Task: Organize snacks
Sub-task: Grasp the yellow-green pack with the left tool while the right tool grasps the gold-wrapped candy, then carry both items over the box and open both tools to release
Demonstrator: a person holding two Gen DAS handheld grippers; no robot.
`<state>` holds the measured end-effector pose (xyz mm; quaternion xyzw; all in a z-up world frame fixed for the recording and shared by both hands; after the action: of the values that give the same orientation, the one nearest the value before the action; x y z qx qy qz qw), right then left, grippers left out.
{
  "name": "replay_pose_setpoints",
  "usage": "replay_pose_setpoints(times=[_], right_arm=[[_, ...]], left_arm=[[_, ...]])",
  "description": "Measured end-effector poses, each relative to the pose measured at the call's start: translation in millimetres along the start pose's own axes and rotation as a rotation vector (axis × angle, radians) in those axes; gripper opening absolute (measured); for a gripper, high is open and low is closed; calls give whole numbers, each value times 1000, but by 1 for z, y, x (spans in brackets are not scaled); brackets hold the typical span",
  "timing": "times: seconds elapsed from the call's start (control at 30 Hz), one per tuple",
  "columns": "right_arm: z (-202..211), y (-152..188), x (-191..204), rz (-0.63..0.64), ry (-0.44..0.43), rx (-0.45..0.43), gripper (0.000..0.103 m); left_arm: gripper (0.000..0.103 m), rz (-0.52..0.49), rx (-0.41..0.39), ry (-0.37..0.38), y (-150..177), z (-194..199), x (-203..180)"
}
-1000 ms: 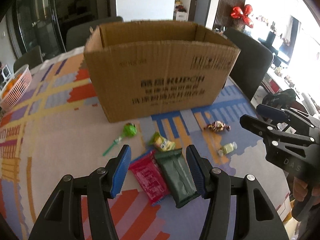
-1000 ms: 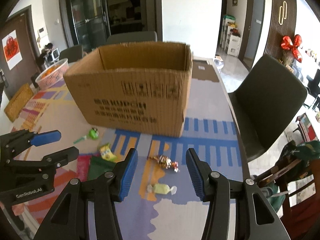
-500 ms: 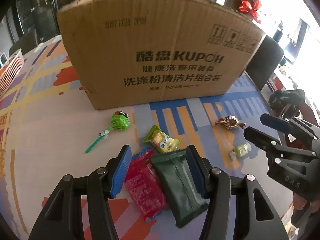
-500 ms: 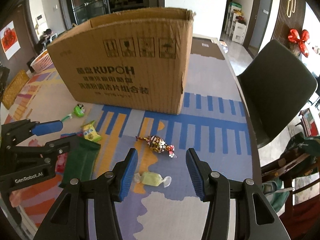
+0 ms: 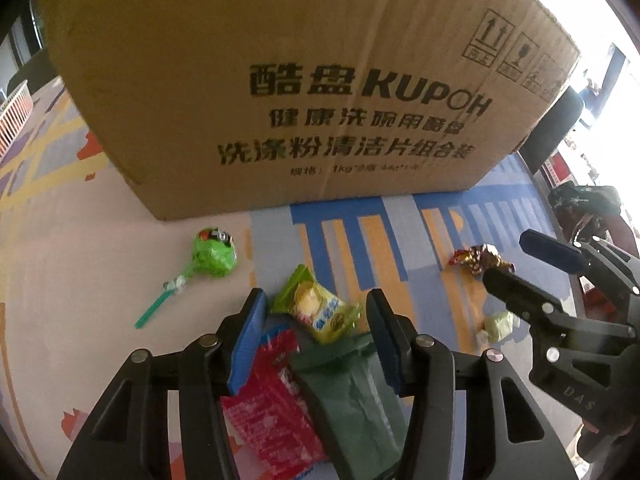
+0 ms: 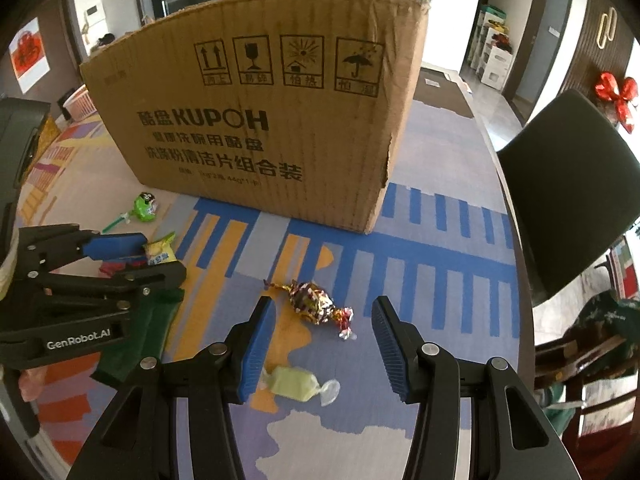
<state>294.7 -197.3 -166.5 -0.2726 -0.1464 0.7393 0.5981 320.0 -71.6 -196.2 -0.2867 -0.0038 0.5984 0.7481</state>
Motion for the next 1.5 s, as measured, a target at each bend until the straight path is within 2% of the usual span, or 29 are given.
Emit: replay_pose_setpoints(times=[0.13, 0.27, 0.4, 0.47, 0.6, 0.77, 0.9, 1.37, 1.5], right_arm=[[-7, -1, 1, 9, -10, 9, 51], [-11, 0, 2, 6, -25, 15, 51], [-14, 2, 4, -1, -48, 23, 51], [-16, 4, 6, 1, -56, 29, 48], [-21, 8, 9, 20, -56, 32, 36], [-18, 12, 17, 22, -73, 24, 16], [-13, 12, 21, 6, -84, 17, 10], [4, 7, 12, -48, -101, -7, 6], [16, 7, 8, -66, -82, -38, 5]], left_arm=[[48, -18, 2, -17, -8, -4, -2], [35, -48, -6, -56, -11, -6, -8], [29, -63, -8, -56, -11, -9, -12], [29, -65, -12, -52, -11, -10, -13], [28, -75, -19, -41, -9, -13, -17], [28, -78, -19, -32, -5, -6, -13], [27, -79, -31, -30, -7, 0, -13], [25, -121, -111, -22, -8, 32, -23], [25, -132, -137, -10, -8, 47, -29]])
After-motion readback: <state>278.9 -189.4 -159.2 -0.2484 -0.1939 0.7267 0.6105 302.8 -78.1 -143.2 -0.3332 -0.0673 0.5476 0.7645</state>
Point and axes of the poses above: each gripper's, at about its wrist camera, not at the fingertips, and z roughly against the way its jaws point, x to its left, y to its underside, the point moved 7 cm from there along -z, roughly the way its jaws point, and after that the axes turned 14 degrees about y, right-handed, at the moved point
